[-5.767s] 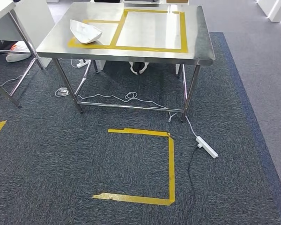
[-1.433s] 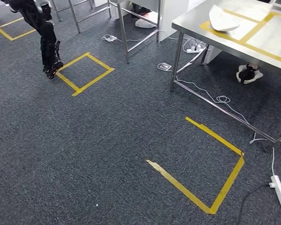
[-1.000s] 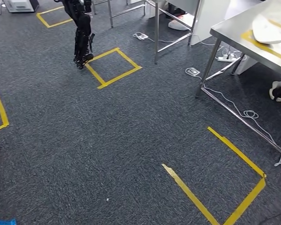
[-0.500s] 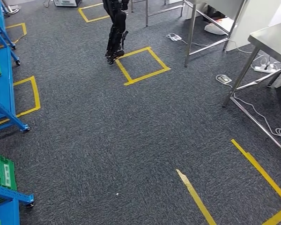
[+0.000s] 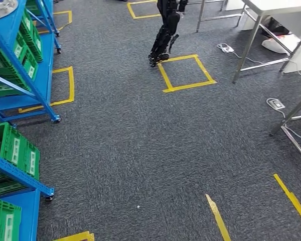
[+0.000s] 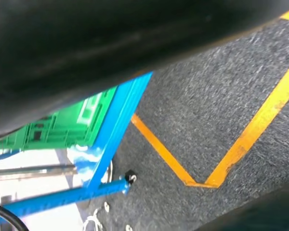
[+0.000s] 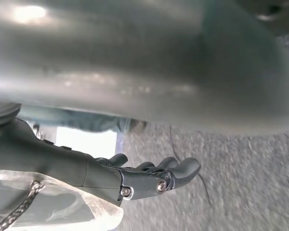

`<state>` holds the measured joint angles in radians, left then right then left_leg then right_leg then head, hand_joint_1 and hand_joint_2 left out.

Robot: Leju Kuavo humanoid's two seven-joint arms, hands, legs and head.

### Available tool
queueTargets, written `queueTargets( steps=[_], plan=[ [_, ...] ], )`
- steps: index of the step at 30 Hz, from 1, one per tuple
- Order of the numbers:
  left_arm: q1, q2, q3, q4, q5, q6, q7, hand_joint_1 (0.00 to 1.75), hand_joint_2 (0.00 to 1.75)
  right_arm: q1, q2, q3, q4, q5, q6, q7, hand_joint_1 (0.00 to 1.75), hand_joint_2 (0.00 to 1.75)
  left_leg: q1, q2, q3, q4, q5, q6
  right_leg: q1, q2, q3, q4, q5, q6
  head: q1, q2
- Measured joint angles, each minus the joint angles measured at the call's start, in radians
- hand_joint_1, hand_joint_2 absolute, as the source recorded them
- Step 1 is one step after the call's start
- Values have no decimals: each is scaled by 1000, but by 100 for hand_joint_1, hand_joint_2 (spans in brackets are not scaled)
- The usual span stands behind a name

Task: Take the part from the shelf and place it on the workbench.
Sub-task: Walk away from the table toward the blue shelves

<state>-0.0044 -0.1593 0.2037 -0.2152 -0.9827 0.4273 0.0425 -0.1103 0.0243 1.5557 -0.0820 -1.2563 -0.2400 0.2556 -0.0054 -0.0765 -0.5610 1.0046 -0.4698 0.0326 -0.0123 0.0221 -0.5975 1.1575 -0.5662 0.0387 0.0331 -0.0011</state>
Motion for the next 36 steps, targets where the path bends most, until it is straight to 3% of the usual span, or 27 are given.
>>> queueTargets(
  steps=[1, 3, 5, 6, 8, 10, 12, 13, 15, 17, 19, 21, 23, 25, 27, 28, 29, 31, 32, 34, 36],
  plan=[
    [-1, 0, 0, 0, -1, 0, 0, 0, 0, 0, 0, 0, 0, 1, 0, 0, 0, 0, -1, -14, 0, 2, -2, -3, -2, 24, 26, -68, 32, -2, 0, 0],
    [-1, -1, 0, 0, -3, 0, 0, 0, 0, -1, -1, 0, 0, 4, 0, 0, 0, 0, 0, -37, -5, 5, -2, -13, -4, 58, 60, -143, 52, -7, 0, 0],
    [1, -2, 1, 0, -5, 0, 0, 0, 0, -2, -1, 0, 0, 7, 0, 0, 0, 0, 3, -59, -13, 5, 3, -26, -2, 49, 69, -152, 50, -15, -1, 0],
    [3, -2, 3, 0, -6, 0, 0, 0, 0, -3, -1, 0, 0, 8, 0, 1, 0, 0, 4, -55, -16, 9, 1, -31, -2, 37, 71, -155, 52, -20, -1, 0],
    [3, -2, 5, 0, -9, 0, 0, 0, 0, -3, -1, 0, 0, 9, -1, 0, 0, 0, 1, -8, -40, 62, -34, -40, -3, 9, 76, -163, 55, -33, -6, 0],
    [0, -2, 7, 0, -12, 0, 1, 0, 0, -1, -1, 0, 0, 9, -1, 0, 0, 0, 3, 49, -97, 187, -99, -48, 0, -22, 78, -164, 53, -41, -9, 0],
    [-1, -2, 8, 0, -13, 0, 1, 0, 0, 1, -1, 0, 0, 9, -1, 0, 0, 0, 7, 64, -144, 286, -132, -53, 3, -54, 80, -164, 49, -43, -9, 0],
    [0, -2, 8, 0, -13, -1, 1, 0, 0, 1, -1, 0, 0, 9, -1, 0, 0, 0, 9, 67, -144, 287, -121, -54, 3, -68, 82, -164, 47, -42, -9, 0],
    [2, -1, 8, 0, -13, -1, 1, 0, 0, 0, -1, 0, 0, 9, -1, 0, 0, 0, 10, 84, -86, 178, -55, -53, 3, -91, 90, -164, 42, -39, -9, 0],
    [1, -1, 8, 0, -13, -1, 1, 0, 0, -2, -1, 0, 0, 8, -2, -3, 0, 0, 4, 115, -19, 51, -11, -45, 7, -109, 92, -163, 33, -29, -9, 0],
    [1, -1, 9, -1, -13, 0, 1, 0, 0, -5, -1, 0, 0, 5, -4, -6, 0, 0, -2, 127, 1, 11, -11, -35, 10, -120, 92, -163, 27, -18, -7, 0],
    [4, -1, 11, -1, -12, 1, 0, 0, 0, -11, -1, 0, -1, 3, -6, -10, 0, 0, -2, 118, 3, 4, -9, -23, 8, -123, 102, -163, 22, -8, -7, 0],
    [3, -2, 15, -1, -9, -2, -4, 0, 0, -11, -1, 0, -1, -2, -7, -15, 0, 0, 2, 108, 7, -4, -4, -9, 4, -85, 87, -119, -8, 1, -3, 0],
    [0, -3, 22, -2, 1, -13, -18, 0, 0, -8, -1, 0, -1, -6, -8, -19, 0, 0, 4, 99, 8, -7, -2, -2, 2, -38, 25, 4, -66, 5, 1, 0],
    [-2, -4, 31, -2, 15, -30, -43, 0, 0, -3, -1, 0, -2, -10, -6, -21, 0, 0, 3, 88, 9, -6, -4, 1, 1, -25, -45, 125, -98, 8, 1, 0],
    [-2, -5, 36, -3, 21, -38, -56, 0, 0, -2, -1, 0, -2, -12, -5, -21, 0, 0, 3, 83, 10, -6, -5, 0, 0, -24, -61, 138, -86, 9, 2, 0],
    [-2, -5, 41, -3, 25, -45, -67, 0, 0, 0, -2, 0, -2, -13, -3, -21, 0, 0, 3, 77, 13, -6, -7, -1, 0, -24, -56, 109, -53, 9, 1, 0],
    [-2, -7, 49, -4, 28, -56, -86, 0, 0, 1, -2, 0, -2, -14, -1, -21, 0, 0, 4, 69, 19, -4, -12, -8, -2, -23, -5, -27, 28, 9, 2, 0],
    [-3, -8, 51, -4, 29, -60, -92, 0, 0, 0, -3, 0, -2, -14, 1, -21, 0, 0, 2, 65, 20, 0, -16, -13, -3, -20, 22, -89, 52, 6, 1, 0],
    [-3, -8, 56, -4, 29, -65, -99, 0, 0, -2, -3, 0, -3, -16, 3, -22, 0, 0, -3, 63, 15, 6, -20, -14, -4, -16, 46, -145, 62, 2, 0, 0],
    [-3, -8, 59, -4, 30, -71, -101, 0, 0, -1, -3, 0, -4, -17, 5, -21, 0, 0, -5, 62, 12, 8, -18, -4, -4, -15, 48, -150, 64, -1, -2, 0]
  ],
)
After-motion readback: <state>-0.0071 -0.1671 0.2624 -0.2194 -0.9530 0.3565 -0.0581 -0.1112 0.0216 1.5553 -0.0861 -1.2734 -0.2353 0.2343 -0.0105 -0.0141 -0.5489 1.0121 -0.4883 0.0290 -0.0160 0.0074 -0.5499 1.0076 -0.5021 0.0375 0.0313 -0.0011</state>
